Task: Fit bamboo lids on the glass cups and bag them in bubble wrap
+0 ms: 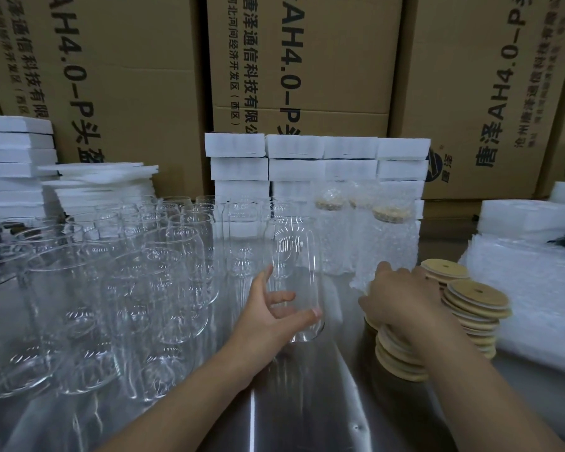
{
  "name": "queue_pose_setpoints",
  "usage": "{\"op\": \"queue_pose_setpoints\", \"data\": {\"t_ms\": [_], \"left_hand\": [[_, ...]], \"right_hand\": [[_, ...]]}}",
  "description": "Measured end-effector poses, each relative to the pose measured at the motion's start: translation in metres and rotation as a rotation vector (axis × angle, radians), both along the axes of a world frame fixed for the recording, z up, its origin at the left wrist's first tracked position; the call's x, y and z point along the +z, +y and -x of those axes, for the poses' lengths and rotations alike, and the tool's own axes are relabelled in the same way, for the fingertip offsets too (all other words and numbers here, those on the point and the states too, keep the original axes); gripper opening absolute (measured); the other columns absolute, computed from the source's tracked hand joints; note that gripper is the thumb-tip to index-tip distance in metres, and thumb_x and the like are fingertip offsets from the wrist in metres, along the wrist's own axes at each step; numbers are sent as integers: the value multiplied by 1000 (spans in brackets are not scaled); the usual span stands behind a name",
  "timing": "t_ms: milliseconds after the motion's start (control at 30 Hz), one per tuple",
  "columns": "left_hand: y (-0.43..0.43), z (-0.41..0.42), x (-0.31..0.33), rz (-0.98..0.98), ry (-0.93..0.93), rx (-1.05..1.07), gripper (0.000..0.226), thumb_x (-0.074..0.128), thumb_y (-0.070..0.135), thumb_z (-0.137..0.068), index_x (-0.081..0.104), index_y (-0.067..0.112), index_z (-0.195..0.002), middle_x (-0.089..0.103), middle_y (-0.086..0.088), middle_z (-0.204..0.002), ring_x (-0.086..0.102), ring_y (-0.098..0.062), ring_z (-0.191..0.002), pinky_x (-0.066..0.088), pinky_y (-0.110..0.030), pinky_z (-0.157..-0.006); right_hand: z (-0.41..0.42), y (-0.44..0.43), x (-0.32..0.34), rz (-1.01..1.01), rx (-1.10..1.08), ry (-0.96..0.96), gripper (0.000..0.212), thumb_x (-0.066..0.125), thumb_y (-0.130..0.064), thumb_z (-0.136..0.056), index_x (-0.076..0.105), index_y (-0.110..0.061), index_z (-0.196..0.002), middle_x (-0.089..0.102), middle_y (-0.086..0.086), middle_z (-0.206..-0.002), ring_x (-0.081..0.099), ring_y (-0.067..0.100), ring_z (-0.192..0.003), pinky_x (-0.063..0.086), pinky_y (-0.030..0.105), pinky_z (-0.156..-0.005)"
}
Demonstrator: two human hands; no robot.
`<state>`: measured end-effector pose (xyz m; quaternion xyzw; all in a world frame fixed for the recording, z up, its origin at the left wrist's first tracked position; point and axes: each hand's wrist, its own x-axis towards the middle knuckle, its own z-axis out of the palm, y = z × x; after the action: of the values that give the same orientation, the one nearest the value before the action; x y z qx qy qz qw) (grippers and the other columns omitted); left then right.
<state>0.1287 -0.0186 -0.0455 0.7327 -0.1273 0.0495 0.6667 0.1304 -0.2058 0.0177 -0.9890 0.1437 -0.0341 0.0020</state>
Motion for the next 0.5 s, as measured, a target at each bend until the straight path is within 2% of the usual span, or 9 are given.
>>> {"op": "queue_pose_setpoints", "data": {"t_ms": [100, 200, 267, 333, 400, 500], "left_hand": [[1, -1, 0, -9, -8, 30, 110, 84, 37, -55, 20, 42, -144, 55, 11, -117, 55, 3, -104, 48, -9, -63], [2, -4, -2, -44, -25, 72, 109, 89, 20, -66, 18, 36, -147, 52, 14, -116, 54, -5, -110, 46, -15, -74], [3, -6, -4, -67, -30, 83, 109, 88, 15, -67, 18, 35, -148, 51, 14, -116, 52, -12, -117, 49, -26, -88], [3, -7, -5, -98, -33, 80, 111, 89, 15, -65, 18, 35, -148, 50, 14, -118, 49, -14, -121, 48, -37, -99], [4, -8, -6, -121, -35, 71, 113, 90, 16, -63, 18, 37, -148, 49, 15, -118, 48, -13, -122, 49, -38, -99], [4, -9, -7, -138, -40, 58, 113, 91, 18, -62, 19, 39, -146, 48, 17, -119, 47, -11, -121, 49, -26, -88]], "right_hand": [[-1, 0, -2, -3, 4, -58, 59, 46, -52, -91, 31, -16, -135, 39, 12, -141, 33, 33, -130, 30, 40, -102], [-4, 2, -3, -69, 37, -238, 66, 46, -55, -91, 27, -16, -140, 38, 14, -141, 35, 34, -128, 31, 42, -101], [-5, 4, -2, -242, 86, -454, 73, 49, -56, -90, 20, -18, -145, 34, 15, -141, 36, 33, -128, 34, 43, -100], [-5, 6, 1, -510, 177, -671, 77, 55, -54, -88, 16, -24, -147, 29, 14, -142, 34, 31, -129, 36, 40, -101], [-4, 9, 3, -733, 273, -818, 76, 59, -53, -86, 18, -29, -146, 25, 5, -142, 35, 24, -129, 37, 32, -101], [2, 15, 7, -909, 386, -999, 62, 64, -50, -82, 34, -30, -133, 31, -7, -124, 47, 11, -112, 36, 8, -84]]}}
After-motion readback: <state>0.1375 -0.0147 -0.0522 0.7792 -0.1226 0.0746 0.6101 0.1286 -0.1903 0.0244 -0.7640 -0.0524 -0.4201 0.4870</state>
